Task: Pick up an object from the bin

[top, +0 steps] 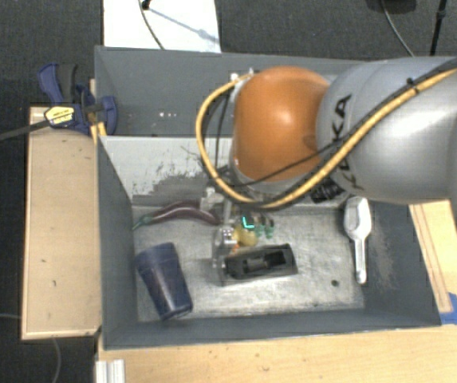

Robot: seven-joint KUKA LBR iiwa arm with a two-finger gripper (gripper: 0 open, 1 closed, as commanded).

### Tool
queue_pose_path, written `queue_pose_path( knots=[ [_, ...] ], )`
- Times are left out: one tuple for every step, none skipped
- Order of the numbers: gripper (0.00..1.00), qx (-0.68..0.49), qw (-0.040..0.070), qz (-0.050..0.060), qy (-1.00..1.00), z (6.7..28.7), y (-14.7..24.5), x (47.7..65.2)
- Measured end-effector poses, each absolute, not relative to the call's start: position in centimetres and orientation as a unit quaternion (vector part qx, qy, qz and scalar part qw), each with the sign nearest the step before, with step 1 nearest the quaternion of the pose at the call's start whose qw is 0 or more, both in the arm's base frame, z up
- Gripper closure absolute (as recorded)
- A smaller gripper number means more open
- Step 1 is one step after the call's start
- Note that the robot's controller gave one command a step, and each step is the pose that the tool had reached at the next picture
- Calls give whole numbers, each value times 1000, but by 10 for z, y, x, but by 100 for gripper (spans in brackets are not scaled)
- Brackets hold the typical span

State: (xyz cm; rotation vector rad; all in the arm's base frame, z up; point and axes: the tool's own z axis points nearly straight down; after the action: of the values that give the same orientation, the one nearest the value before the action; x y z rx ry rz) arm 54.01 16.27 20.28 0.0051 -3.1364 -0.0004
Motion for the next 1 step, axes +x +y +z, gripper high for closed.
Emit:
queue_pose_path(
  knots=[
    [0, 0, -1, -1, -1000, 207, 162, 542]
  ],
)
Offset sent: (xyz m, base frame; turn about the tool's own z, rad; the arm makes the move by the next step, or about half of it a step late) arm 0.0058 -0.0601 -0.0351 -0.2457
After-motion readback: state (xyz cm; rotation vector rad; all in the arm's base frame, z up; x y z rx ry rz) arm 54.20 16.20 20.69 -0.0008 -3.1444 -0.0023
